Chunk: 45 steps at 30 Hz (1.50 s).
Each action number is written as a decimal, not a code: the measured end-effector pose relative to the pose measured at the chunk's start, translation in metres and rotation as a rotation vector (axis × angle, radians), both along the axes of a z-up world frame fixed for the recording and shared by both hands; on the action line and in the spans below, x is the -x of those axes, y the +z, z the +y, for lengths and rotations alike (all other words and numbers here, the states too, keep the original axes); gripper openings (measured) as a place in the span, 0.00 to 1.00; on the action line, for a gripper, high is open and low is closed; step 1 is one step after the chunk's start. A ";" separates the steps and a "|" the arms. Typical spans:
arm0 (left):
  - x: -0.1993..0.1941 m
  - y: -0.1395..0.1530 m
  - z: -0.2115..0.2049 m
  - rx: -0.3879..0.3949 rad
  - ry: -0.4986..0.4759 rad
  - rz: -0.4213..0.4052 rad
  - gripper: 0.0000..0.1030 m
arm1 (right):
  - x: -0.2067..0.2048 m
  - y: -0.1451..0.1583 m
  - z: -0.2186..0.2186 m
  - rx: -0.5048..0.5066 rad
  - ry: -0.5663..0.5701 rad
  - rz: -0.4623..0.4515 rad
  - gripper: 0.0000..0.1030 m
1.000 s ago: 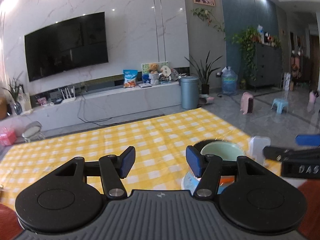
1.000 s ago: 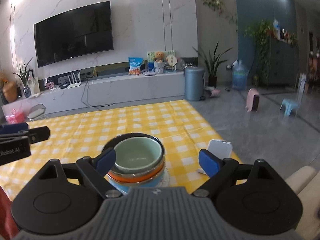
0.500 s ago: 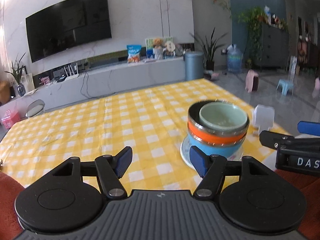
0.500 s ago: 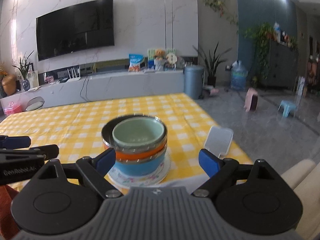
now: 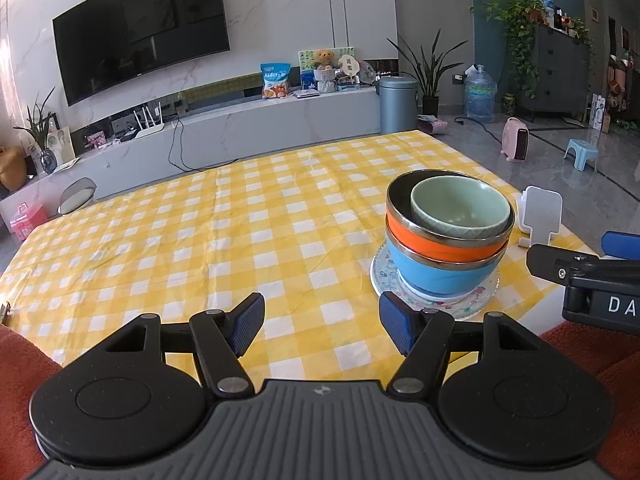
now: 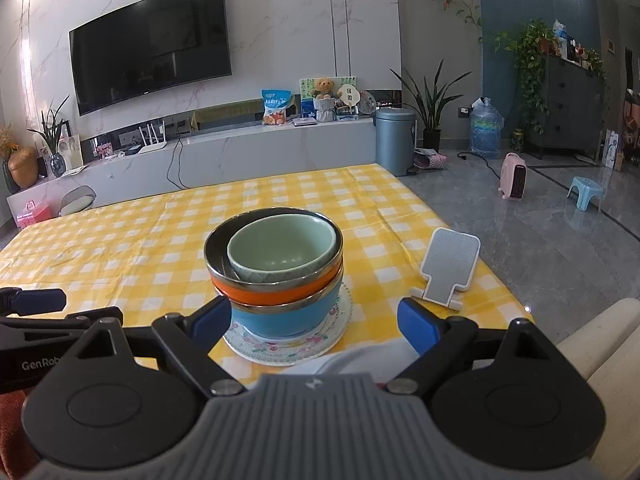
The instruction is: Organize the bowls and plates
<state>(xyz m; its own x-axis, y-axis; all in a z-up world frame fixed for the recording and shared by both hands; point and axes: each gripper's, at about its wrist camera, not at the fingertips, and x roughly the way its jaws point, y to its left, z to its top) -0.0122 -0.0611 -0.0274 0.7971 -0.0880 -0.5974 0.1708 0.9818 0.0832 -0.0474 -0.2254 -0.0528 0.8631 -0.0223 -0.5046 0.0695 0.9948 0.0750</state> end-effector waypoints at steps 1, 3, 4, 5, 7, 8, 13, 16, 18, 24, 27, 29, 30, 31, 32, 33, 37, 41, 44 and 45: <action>0.000 0.000 0.000 0.001 0.001 0.000 0.75 | 0.000 0.000 0.000 0.000 0.000 0.001 0.86; 0.000 0.001 0.001 0.000 0.003 0.000 0.75 | 0.000 -0.001 0.001 0.004 0.000 0.002 0.86; 0.000 0.000 0.001 0.000 0.002 0.000 0.75 | 0.000 -0.001 0.001 0.004 -0.001 0.002 0.86; 0.000 0.001 0.001 0.001 0.001 -0.001 0.75 | 0.000 -0.001 0.002 0.006 -0.001 0.002 0.86; 0.000 0.001 0.001 0.002 0.003 -0.002 0.75 | -0.001 -0.001 0.002 0.004 0.000 0.003 0.86; 0.000 0.001 0.001 0.002 0.003 -0.003 0.75 | 0.000 -0.001 0.002 0.004 -0.001 0.003 0.86; -0.001 0.001 0.002 0.003 0.002 -0.002 0.75 | 0.000 -0.001 0.002 0.004 0.000 0.005 0.86; -0.001 0.002 0.002 0.002 0.002 -0.001 0.75 | 0.000 -0.001 0.002 0.003 0.000 0.004 0.86; -0.001 0.002 0.002 0.004 0.002 -0.001 0.75 | 0.000 -0.001 0.002 0.003 0.000 0.004 0.86; 0.000 0.001 0.002 0.002 0.003 0.001 0.75 | 0.000 -0.001 0.002 0.003 0.000 0.004 0.86; -0.001 0.001 0.002 0.003 0.002 0.002 0.75 | 0.000 -0.001 0.002 0.003 0.000 0.004 0.86; 0.000 0.001 0.002 0.005 0.002 0.003 0.75 | 0.000 -0.001 0.002 0.003 0.000 0.004 0.86; 0.000 0.001 0.002 0.004 0.002 0.001 0.75 | 0.000 -0.001 0.002 0.003 0.000 0.004 0.86; 0.000 0.001 0.002 0.002 0.003 0.000 0.75 | 0.000 -0.001 0.002 0.003 0.000 0.004 0.86; 0.000 0.002 0.002 0.003 0.004 -0.001 0.75 | 0.000 -0.001 0.002 0.003 0.000 0.004 0.86; 0.000 0.002 0.002 0.004 0.003 -0.001 0.75 | 0.000 -0.001 0.002 0.003 0.000 0.004 0.86; 0.000 0.002 0.001 -0.001 0.006 -0.003 0.75 | 0.000 -0.001 0.002 0.003 0.000 0.005 0.86; 0.000 0.002 0.001 -0.001 0.006 -0.002 0.75 | 0.000 -0.001 0.002 0.002 0.000 0.004 0.86; 0.000 0.002 0.001 -0.002 0.007 -0.003 0.75 | 0.000 -0.001 0.002 0.003 0.000 0.004 0.86; 0.000 0.002 0.001 -0.001 0.007 -0.002 0.75 | 0.000 -0.001 0.002 0.002 0.000 0.004 0.86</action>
<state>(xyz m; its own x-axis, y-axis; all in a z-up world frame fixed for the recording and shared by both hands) -0.0121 -0.0599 -0.0252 0.7988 -0.0822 -0.5960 0.1640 0.9829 0.0842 -0.0472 -0.2236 -0.0534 0.8611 -0.0235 -0.5080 0.0698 0.9949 0.0724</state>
